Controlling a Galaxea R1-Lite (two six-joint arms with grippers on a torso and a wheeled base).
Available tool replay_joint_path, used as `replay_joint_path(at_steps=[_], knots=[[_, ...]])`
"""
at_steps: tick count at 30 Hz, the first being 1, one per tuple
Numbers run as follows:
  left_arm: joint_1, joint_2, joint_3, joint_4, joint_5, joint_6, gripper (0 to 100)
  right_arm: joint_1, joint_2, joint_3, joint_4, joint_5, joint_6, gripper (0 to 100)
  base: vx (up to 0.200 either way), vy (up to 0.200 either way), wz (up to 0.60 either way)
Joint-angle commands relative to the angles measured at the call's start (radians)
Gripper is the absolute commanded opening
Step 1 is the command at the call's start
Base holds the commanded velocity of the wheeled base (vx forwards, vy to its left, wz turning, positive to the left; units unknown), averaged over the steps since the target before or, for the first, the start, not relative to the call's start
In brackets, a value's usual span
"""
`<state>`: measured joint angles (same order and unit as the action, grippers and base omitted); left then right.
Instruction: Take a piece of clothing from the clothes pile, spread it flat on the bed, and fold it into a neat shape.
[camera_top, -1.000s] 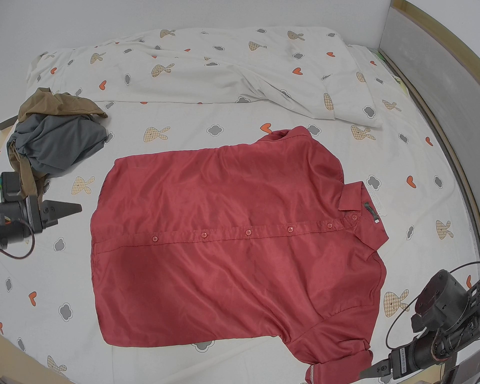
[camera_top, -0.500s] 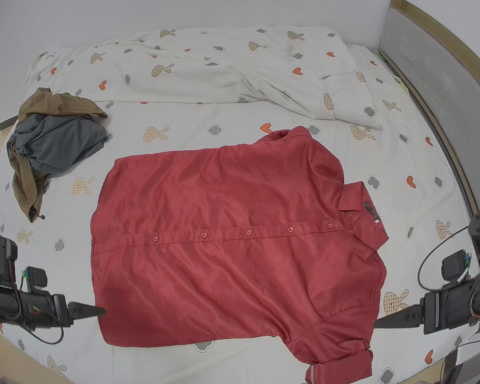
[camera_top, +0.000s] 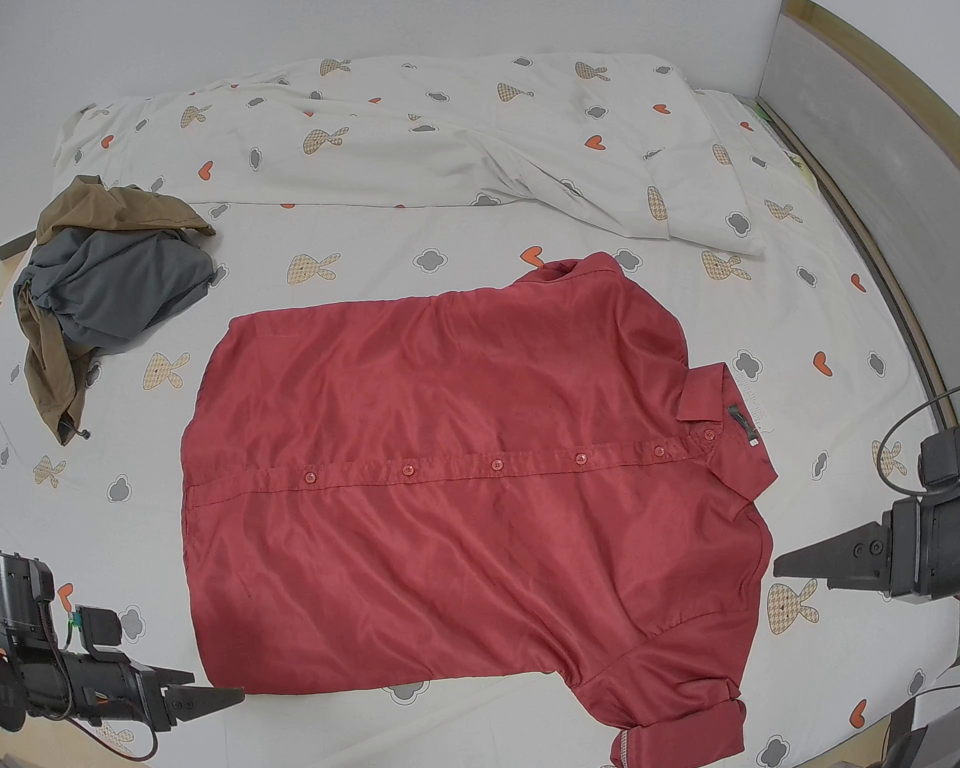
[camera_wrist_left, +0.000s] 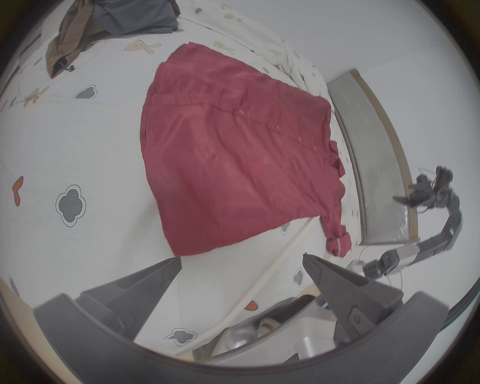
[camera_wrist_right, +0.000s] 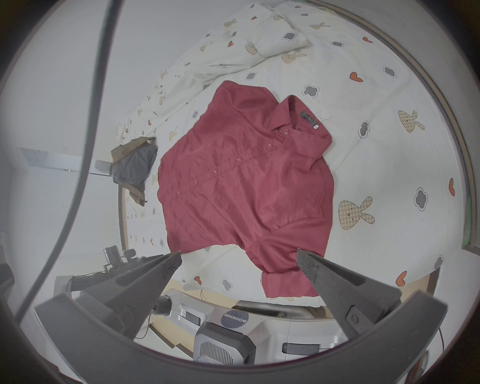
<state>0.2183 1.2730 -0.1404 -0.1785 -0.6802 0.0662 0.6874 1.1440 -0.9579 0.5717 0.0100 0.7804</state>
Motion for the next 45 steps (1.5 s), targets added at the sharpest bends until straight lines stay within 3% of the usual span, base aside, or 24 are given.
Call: replay_joint_path(at_steps=[1, 3, 12, 17, 22, 33, 39, 40, 45], knots=[[0.107, 0.233, 0.009, -0.021, 0.002, 0.178, 100, -0.011, -0.001, -0.053, -0.001, 0.001, -0.018, 100, 0.000, 0.000, 0.00], [0.145, 0.299, 0.007, -0.067, 0.005, 0.213, 100, -0.023, -0.001, -0.056, -0.001, 0.001, -0.029, 100, 0.000, 0.000, 0.00], [0.158, 0.522, 0.027, -0.340, 0.011, 0.192, 100, -0.062, 0.000, -0.061, -0.001, 0.002, -0.041, 100, 0.000, 0.000, 0.00], [0.151, 0.542, 0.028, -0.361, 0.011, 0.182, 100, -0.062, 0.000, -0.061, -0.001, 0.002, -0.040, 100, 0.000, 0.000, 0.00], [0.105, 0.554, -0.005, -0.366, 0.008, 0.146, 100, -0.063, 0.002, -0.058, -0.001, 0.004, -0.041, 100, 0.000, 0.000, 0.00], [-0.097, 0.528, -0.122, -0.430, 0.008, -0.111, 100, -0.065, 0.019, -0.050, -0.001, 0.004, -0.040, 100, 0.000, 0.000, 0.00], [-0.125, 0.554, -0.103, -0.512, 0.008, -0.141, 100, -0.065, 0.023, -0.050, -0.001, 0.005, -0.040, 100, 0.000, 0.000, 0.00], [-0.125, 0.556, -0.099, -0.515, 0.008, -0.141, 0, -0.065, 0.023, -0.050, -0.001, 0.005, -0.040, 100, 0.000, 0.000, 0.00], [-0.120, 0.548, -0.079, -0.513, 0.011, -0.138, 0, -0.065, 0.023, -0.050, -0.001, 0.005, -0.040, 100, 0.000, 0.000, 0.00]])
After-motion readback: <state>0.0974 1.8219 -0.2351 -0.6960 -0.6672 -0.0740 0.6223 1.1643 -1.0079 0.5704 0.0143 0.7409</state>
